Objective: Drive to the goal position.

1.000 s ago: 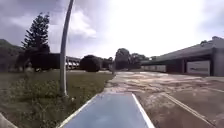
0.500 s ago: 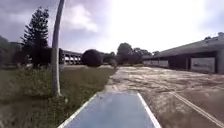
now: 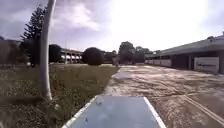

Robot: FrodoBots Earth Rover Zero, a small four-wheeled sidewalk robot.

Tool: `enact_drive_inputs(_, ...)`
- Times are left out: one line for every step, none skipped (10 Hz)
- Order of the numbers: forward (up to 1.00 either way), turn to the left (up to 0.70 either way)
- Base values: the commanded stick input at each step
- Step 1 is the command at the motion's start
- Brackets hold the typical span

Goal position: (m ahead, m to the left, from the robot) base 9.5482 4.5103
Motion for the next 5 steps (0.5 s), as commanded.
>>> enact_drive_inputs(0.70,-0.18)
enact_drive_inputs(0.70,0.00)
enact_drive_inputs(0.70,0.00)
enact_drive_inputs(0.70,0.00)
enact_drive_inputs(0.70,0.00)
